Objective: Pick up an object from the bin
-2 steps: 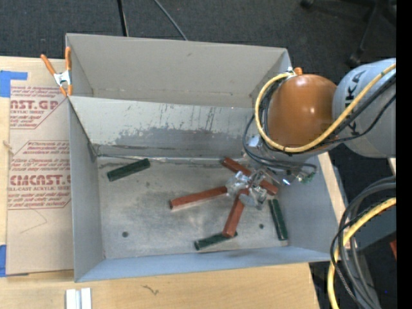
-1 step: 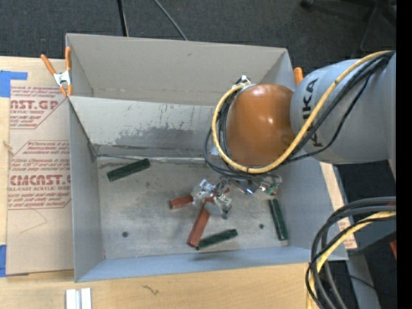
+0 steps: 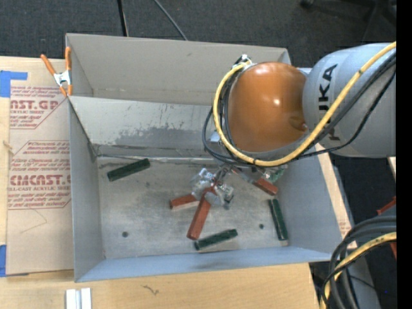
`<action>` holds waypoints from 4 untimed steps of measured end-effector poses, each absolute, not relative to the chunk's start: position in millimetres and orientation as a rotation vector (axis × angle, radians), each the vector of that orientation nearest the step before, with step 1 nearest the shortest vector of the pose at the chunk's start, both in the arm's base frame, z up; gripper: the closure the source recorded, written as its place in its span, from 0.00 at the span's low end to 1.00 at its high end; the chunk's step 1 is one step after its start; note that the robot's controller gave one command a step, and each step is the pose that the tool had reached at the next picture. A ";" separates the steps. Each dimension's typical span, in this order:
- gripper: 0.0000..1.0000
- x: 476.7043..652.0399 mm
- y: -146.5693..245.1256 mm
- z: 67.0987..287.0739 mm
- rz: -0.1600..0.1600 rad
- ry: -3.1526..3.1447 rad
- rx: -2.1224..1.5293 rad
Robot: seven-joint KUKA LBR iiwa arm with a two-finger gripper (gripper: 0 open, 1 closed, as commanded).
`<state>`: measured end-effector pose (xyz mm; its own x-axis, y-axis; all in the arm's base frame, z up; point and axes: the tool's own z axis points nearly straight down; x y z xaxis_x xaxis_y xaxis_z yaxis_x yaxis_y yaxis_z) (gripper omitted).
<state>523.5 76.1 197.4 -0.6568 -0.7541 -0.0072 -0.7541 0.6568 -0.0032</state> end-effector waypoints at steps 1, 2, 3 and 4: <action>1.00 518.5 105.2 323.0 -0.002 2.854 -1.285; 1.00 498.6 113.1 196.6 0.007 2.746 -1.536; 1.00 512.3 167.0 232.8 0.004 2.756 -1.492; 1.00 511.7 164.0 230.8 0.003 2.763 -1.490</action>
Offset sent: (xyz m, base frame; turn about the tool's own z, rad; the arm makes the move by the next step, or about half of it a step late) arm -0.0066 0.0273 0.1214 0.0091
